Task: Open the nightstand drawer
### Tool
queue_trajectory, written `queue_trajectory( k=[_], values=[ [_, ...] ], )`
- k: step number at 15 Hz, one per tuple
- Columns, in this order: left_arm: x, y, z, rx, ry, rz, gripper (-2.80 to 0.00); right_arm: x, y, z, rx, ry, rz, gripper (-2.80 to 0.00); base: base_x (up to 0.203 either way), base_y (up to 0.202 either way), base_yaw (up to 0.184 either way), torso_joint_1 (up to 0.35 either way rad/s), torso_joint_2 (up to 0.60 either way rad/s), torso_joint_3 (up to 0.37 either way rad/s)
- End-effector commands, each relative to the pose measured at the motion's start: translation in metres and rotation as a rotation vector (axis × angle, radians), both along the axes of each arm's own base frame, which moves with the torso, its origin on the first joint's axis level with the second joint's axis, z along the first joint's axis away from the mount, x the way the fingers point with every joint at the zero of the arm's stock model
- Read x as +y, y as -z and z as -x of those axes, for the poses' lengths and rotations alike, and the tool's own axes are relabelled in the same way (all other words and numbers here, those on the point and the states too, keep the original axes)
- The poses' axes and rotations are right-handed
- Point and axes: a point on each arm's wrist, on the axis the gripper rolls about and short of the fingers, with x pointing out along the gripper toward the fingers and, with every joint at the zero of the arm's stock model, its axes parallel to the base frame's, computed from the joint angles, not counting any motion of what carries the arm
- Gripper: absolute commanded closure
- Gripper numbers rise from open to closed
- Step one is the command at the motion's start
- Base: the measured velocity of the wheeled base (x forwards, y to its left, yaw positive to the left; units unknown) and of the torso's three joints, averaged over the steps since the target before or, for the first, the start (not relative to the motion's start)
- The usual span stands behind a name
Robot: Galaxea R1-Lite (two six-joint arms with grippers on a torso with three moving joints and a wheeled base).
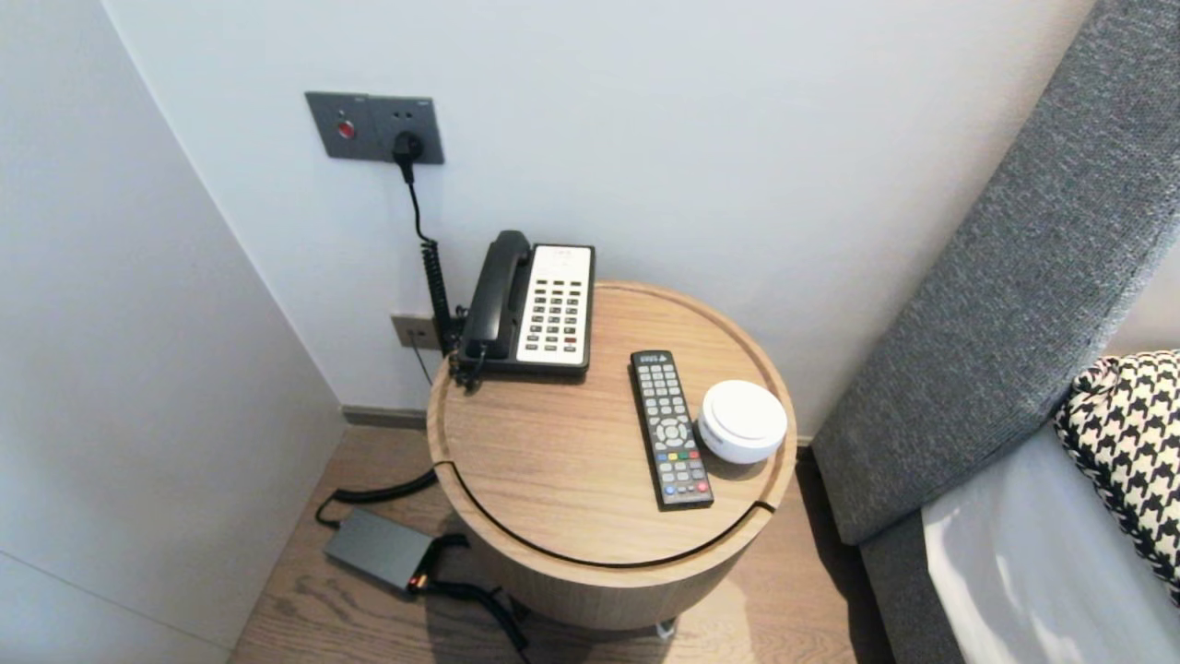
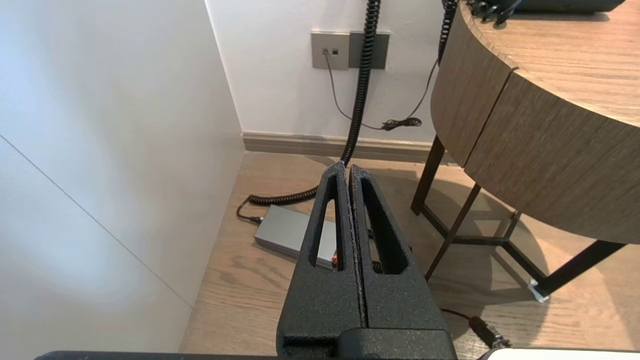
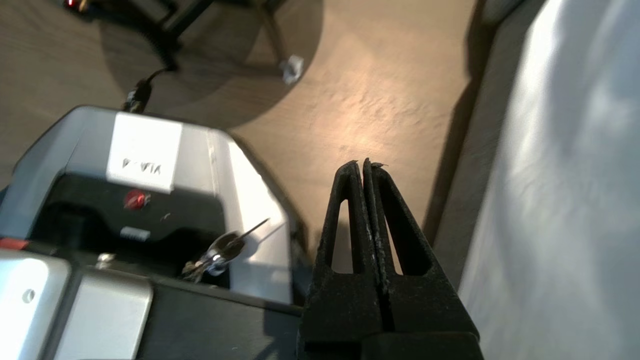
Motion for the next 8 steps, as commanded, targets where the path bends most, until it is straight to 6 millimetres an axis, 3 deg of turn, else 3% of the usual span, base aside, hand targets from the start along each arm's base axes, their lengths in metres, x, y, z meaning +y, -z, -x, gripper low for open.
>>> queue_trajectory(
  k=[1,4,8],
  values=[
    [0.0,0.003,-0.001,0.011,0.0,0.0,0.0,0.009,-0.008,-0.025,0.05,-0.028,-0.004,0.0,0.0,0.0,0.0,0.0,0.0,0.0],
    [0.0,0.003,-0.001,0.011,0.0,0.0,0.0,0.025,-0.055,-0.061,-0.063,-0.06,-0.042,0.0,0.0,0.0,0.0,0.0,0.0,0.0],
    [0.0,0.003,-0.001,0.011,0.0,0.0,0.0,0.056,-0.104,-0.101,-0.032,-0.128,-0.07,0.0,0.0,0.0,0.0,0.0,0.0,0.0]
  ],
)
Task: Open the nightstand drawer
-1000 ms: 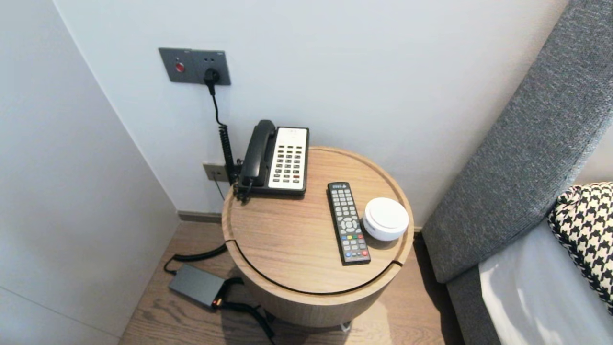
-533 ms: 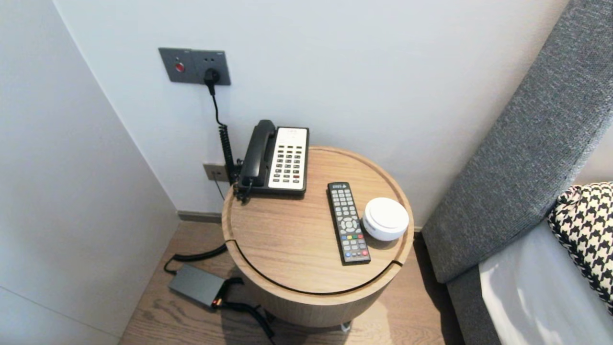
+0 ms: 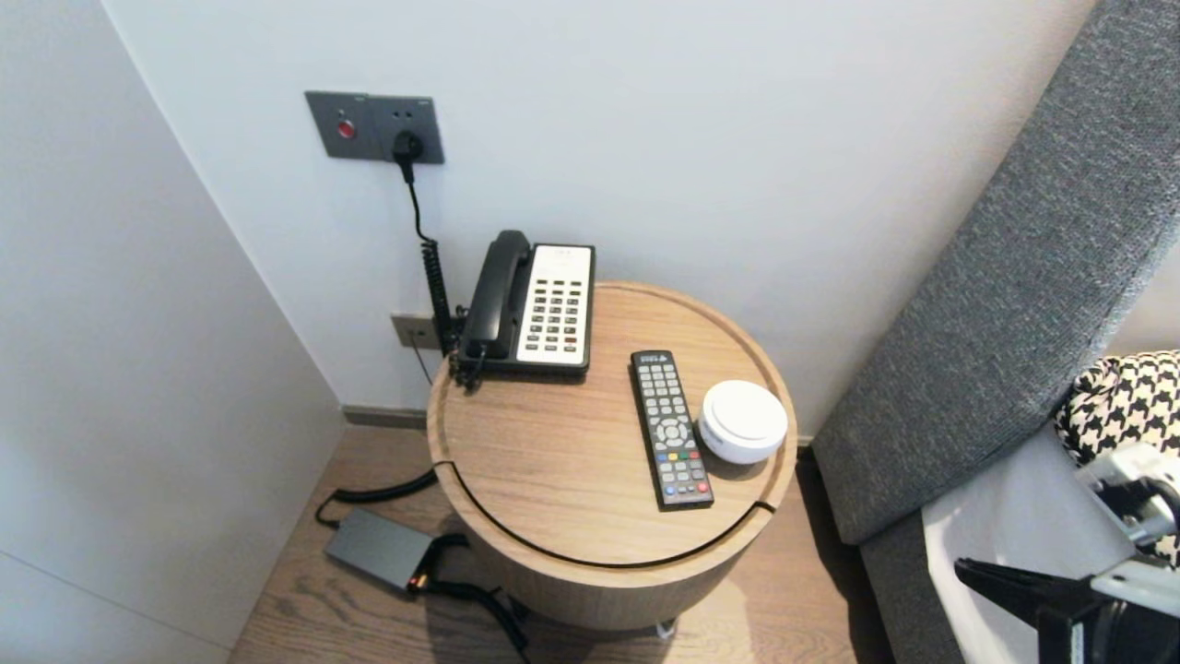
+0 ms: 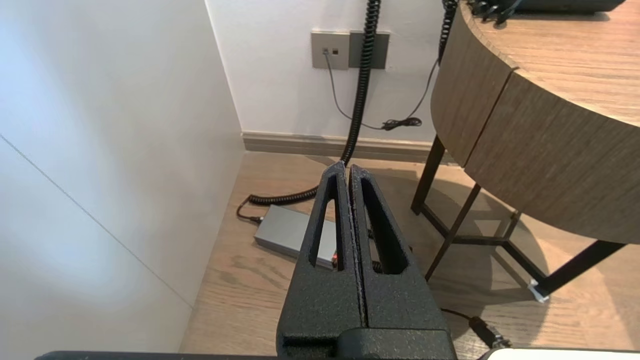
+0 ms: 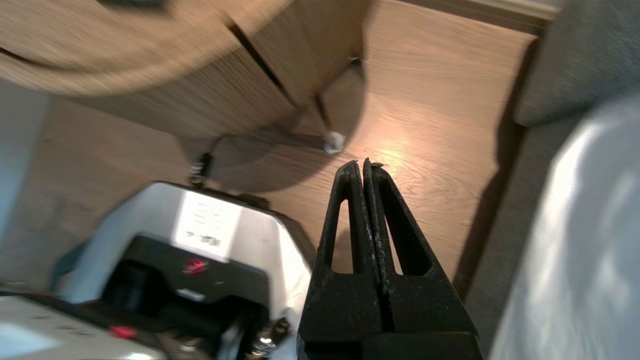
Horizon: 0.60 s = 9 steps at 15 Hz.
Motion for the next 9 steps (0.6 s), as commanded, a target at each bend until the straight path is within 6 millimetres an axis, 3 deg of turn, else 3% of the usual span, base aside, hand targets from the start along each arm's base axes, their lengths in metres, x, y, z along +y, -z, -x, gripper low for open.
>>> queue_trajectory(
  k=[1,6,9],
  values=[
    [0.0,0.003,-0.001,0.011,0.0,0.0,0.0,0.028,-0.019,-0.034,0.074,-0.042,-0.018,0.0,0.0,0.0,0.0,0.0,0.0,0.0],
    [0.0,0.003,-0.001,0.011,0.0,0.0,0.0,0.087,-0.039,-0.073,0.319,-0.022,-0.159,0.0,0.0,0.0,0.0,0.0,0.0,0.0],
    [0.0,0.003,-0.001,0.011,0.0,0.0,0.0,0.109,-0.035,-0.092,0.429,-0.008,-0.165,0.0,0.0,0.0,0.0,0.0,0.0,0.0]
  ],
)
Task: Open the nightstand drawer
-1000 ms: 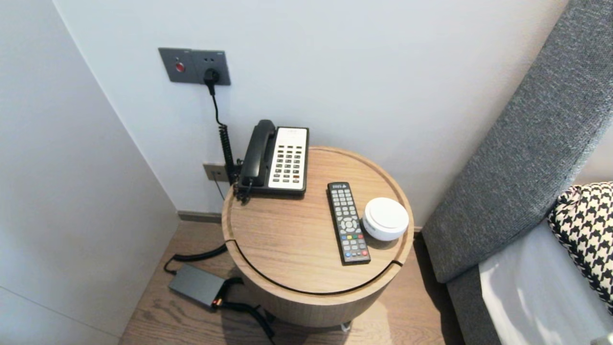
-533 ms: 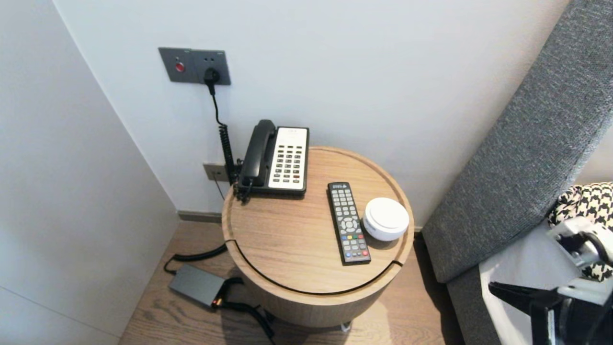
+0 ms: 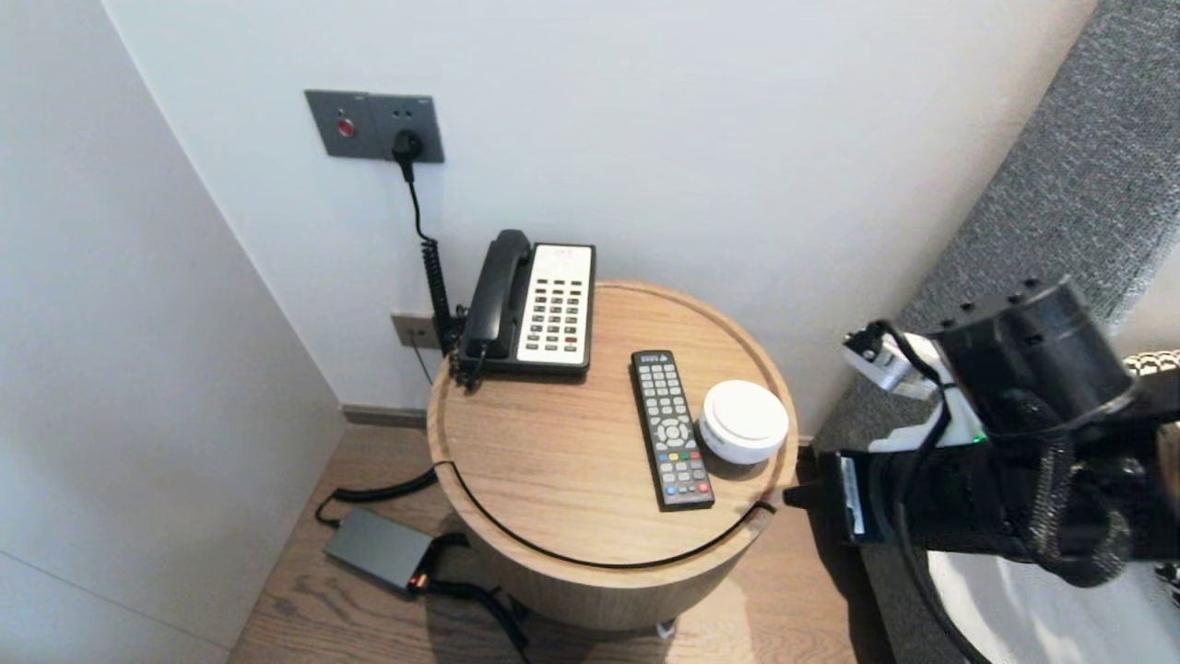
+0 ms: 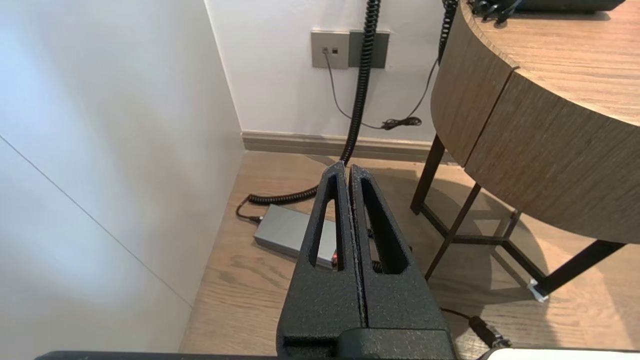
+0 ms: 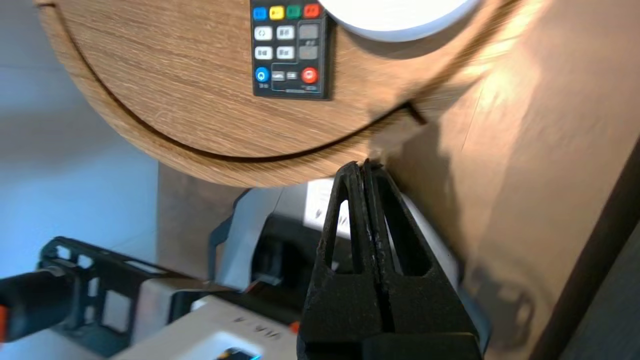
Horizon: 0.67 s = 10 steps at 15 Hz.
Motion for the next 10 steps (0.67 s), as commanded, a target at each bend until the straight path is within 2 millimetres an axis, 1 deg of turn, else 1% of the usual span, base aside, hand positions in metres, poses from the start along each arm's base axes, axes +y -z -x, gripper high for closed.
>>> queue_trajectory(
  k=[1,3,10],
  values=[
    [0.0,0.003,-0.001,0.011,0.0,0.0,0.0,0.02,0.012,-0.02,0.086,-0.015,0.03,0.0,0.0,0.0,0.0,0.0,0.0,0.0],
    [0.0,0.003,-0.001,0.011,0.0,0.0,0.0,0.024,0.018,-0.026,0.116,-0.012,0.041,0.0,0.0,0.0,0.0,0.0,0.0,0.0],
    [0.0,0.003,-0.001,0.011,0.0,0.0,0.0,0.028,0.029,-0.031,0.149,-0.007,0.056,0.0,0.0,0.0,0.0,0.0,0.0,0.0]
  ],
)
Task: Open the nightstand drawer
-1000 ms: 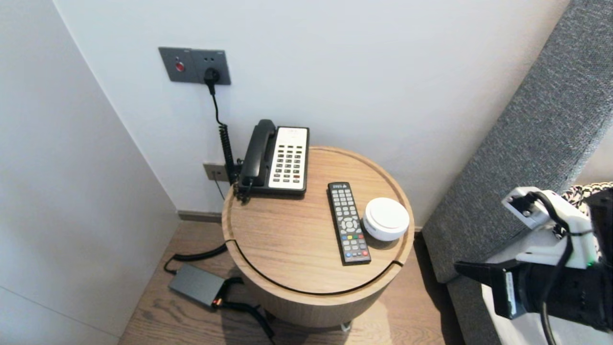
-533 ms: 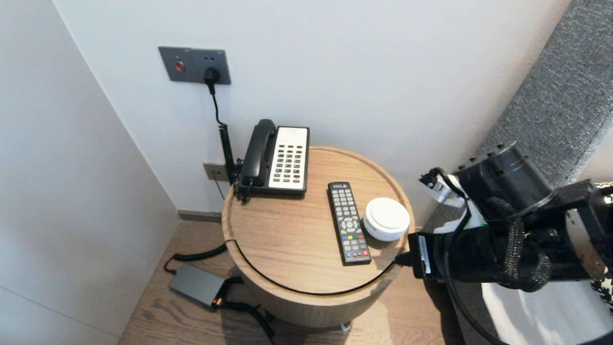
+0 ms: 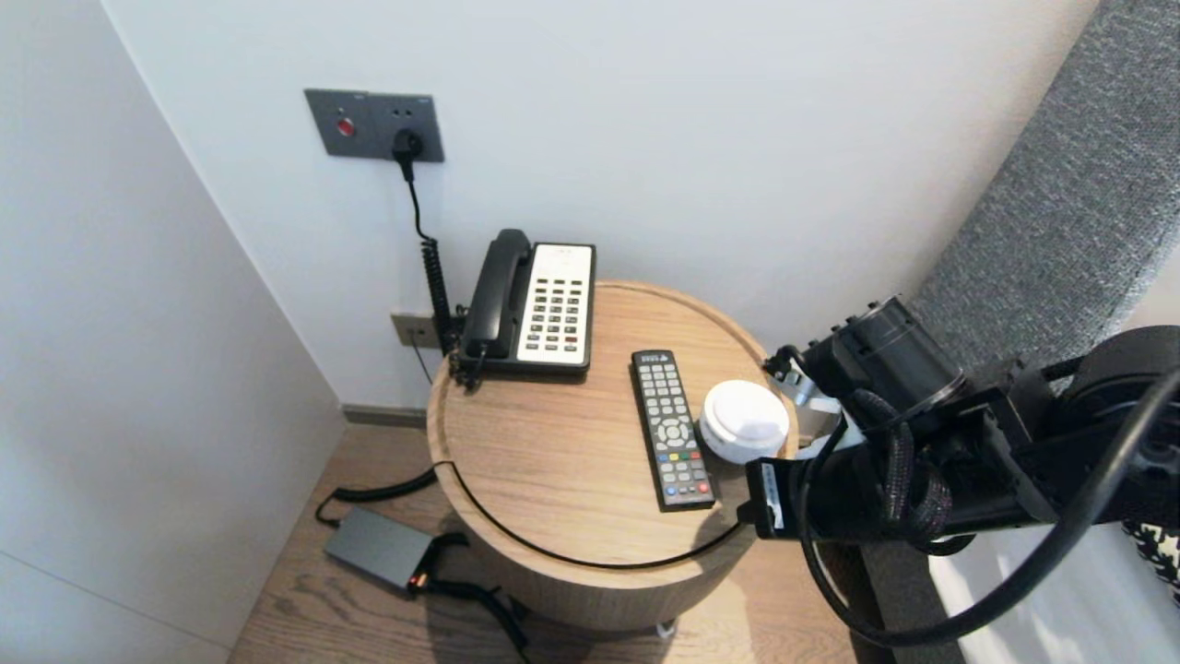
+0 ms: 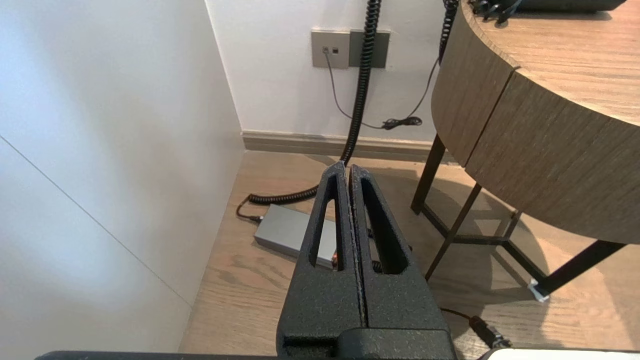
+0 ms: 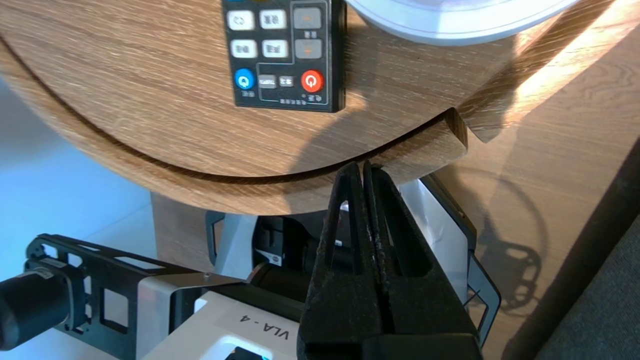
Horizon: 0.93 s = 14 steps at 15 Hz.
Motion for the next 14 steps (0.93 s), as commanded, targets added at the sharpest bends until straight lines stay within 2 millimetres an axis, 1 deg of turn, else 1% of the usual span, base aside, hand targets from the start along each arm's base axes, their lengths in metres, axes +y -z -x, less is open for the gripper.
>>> queue_trajectory(
  k=[1,8,14],
  values=[
    [0.0,0.003,-0.001,0.012,0.0,0.0,0.0,0.002,0.006,-0.002,0.02,0.002,0.011,0.0,0.0,0.0,0.0,0.0,0.0,0.0],
    [0.0,0.003,-0.001,0.012,0.0,0.0,0.0,0.003,0.015,-0.003,0.042,-0.003,0.032,0.0,0.0,0.0,0.0,0.0,0.0,0.0],
    [0.0,0.003,-0.001,0.012,0.0,0.0,0.0,-0.001,0.019,0.003,0.055,-0.01,0.045,0.0,0.0,0.0,0.0,0.0,0.0,0.0]
  ],
)
